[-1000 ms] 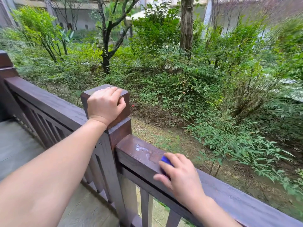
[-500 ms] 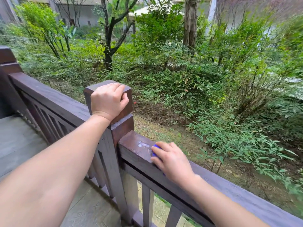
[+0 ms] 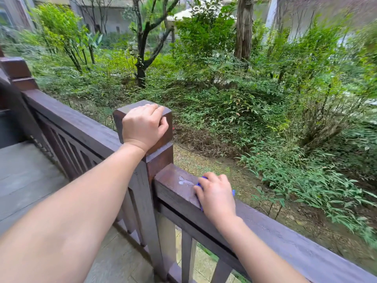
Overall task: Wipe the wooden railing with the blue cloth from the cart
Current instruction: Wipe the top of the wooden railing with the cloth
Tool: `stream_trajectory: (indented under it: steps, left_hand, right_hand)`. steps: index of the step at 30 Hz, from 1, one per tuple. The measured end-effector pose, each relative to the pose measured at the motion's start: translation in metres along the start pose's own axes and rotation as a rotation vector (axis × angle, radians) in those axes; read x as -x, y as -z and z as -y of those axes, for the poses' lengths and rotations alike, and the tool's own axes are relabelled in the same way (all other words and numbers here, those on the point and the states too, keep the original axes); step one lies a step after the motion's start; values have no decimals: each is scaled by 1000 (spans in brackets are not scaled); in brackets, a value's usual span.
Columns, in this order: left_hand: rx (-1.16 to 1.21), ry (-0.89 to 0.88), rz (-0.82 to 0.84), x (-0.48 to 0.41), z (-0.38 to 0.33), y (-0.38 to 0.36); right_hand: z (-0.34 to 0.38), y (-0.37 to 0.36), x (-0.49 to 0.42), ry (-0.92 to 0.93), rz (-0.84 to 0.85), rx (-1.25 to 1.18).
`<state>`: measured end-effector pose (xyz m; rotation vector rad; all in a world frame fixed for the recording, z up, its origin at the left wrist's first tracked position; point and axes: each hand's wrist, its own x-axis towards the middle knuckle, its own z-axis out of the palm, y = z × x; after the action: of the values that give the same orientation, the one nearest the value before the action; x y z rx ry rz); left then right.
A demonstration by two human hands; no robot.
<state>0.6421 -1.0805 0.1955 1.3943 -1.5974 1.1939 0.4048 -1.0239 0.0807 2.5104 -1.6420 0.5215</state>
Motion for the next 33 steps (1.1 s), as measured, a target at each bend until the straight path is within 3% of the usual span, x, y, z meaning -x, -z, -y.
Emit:
stream_trajectory:
  steps: [4, 5, 9, 10, 14, 16, 21, 26, 28, 31, 33]
  left_hand:
    - [-3, 15, -2, 1, 1, -3]
    - [-5, 15, -2, 2, 1, -3]
    - [-4, 8, 0, 2, 3, -4]
    - [-1, 4, 1, 1, 3, -4]
    - [3, 5, -14, 1, 2, -4]
    - [8, 10, -14, 2, 2, -4]
    - [17, 21, 5, 0, 1, -1]
    - [17, 20, 24, 1, 1, -2]
    - [11, 18, 25, 2, 1, -2]
    - [-1, 23, 26, 1, 1, -1]
    - [-5, 18, 28, 1, 0, -1]
  right_hand:
    - [3, -9, 24, 406, -21, -69]
    - [-6, -7, 19, 401, -29, -57]
    - [-4, -3, -19, -15, -2, 13]
    - [6, -4, -23, -40, 10, 7]
    - [18, -15, 4, 303, -23, -57]
    - [1, -13, 9, 387, -26, -58]
    - [10, -7, -28, 20, 19, 38]
    - [19, -17, -3, 387, -12, -103]
    - [3, -14, -14, 298, -18, -77]
    - [5, -12, -33, -13, -11, -18]
    - [24, -15, -29, 56, -20, -43]
